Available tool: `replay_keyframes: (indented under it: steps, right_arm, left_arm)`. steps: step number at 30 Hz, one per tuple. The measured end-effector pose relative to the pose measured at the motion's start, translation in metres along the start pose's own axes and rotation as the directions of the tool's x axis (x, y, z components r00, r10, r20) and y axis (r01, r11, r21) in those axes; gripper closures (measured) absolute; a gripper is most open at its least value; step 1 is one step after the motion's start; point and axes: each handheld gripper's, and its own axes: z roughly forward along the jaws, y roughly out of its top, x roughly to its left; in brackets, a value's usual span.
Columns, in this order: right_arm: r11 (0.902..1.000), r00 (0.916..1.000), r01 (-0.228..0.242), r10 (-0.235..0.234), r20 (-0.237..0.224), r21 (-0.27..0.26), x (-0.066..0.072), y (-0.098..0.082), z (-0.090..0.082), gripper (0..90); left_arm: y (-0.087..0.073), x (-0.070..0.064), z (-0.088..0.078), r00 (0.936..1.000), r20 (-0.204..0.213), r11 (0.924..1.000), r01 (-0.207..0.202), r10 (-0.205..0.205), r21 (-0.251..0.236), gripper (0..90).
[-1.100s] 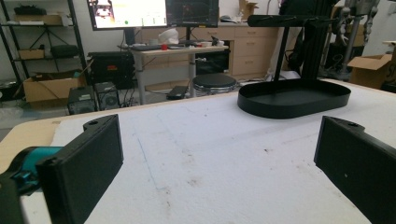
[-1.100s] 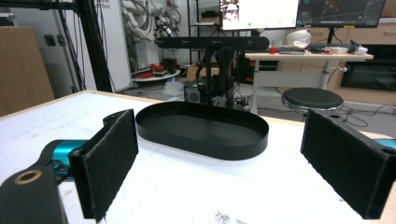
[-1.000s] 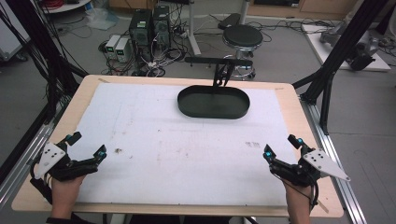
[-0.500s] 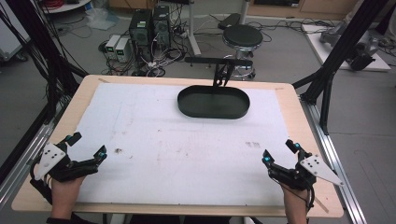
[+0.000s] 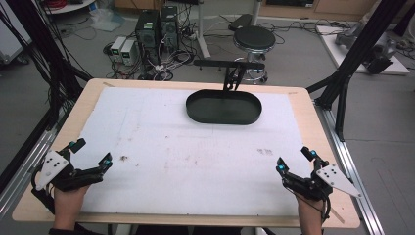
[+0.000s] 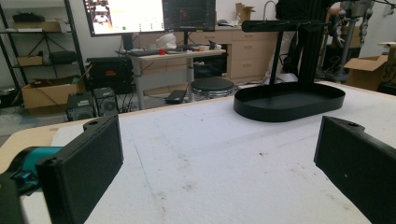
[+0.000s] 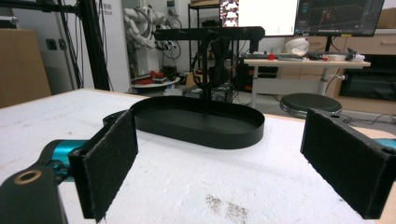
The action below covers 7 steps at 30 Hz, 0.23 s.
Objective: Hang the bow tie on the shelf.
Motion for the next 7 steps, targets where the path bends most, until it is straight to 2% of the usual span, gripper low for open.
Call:
replay_keyframes:
  steps: [7]
  right_arm:
    - [0.9999, 1.0000, -0.001, 0.001, -0.002, -0.012, -0.0021, -0.0007, -0.0013, 10.3]
  left_arm:
    - [0.0000, 0.0002, 0.0001, 1.0000, 0.001, 1.0000, 0.001, -0.001, -0.001, 1.7]
